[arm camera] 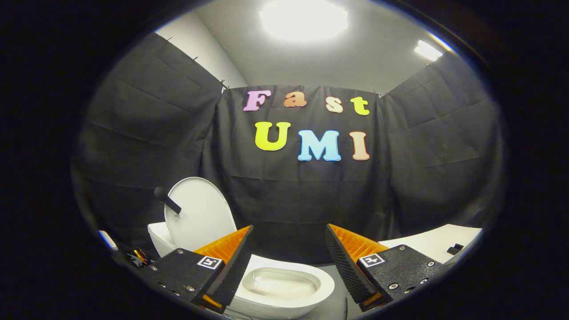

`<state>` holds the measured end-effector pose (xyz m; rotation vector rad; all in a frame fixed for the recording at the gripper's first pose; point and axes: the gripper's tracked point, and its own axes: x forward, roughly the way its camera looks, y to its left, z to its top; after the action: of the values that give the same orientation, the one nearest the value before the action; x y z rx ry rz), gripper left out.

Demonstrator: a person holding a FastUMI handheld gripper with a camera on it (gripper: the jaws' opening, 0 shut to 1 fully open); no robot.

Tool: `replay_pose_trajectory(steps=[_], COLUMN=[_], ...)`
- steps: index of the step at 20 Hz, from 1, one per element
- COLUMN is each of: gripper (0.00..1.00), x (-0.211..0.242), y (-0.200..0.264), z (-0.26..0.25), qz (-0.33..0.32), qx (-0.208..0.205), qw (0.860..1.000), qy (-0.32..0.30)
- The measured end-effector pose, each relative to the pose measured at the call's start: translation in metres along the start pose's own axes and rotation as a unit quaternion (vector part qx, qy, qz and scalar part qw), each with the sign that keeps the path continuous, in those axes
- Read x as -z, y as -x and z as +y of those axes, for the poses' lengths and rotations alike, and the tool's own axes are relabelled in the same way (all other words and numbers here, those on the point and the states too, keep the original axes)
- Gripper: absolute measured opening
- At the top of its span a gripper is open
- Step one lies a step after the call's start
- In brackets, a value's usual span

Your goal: Open the toilet lid.

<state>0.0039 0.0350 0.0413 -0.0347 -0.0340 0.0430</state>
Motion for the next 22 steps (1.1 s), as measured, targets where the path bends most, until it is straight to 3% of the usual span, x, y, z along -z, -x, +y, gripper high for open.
replay_pose_trajectory(steps=[22], gripper=[0.96], x=[0.035], y=[0.007], z=[-0.015], qz=[0.025], qx=[0.023], qw=[0.999], qy=[-0.026])
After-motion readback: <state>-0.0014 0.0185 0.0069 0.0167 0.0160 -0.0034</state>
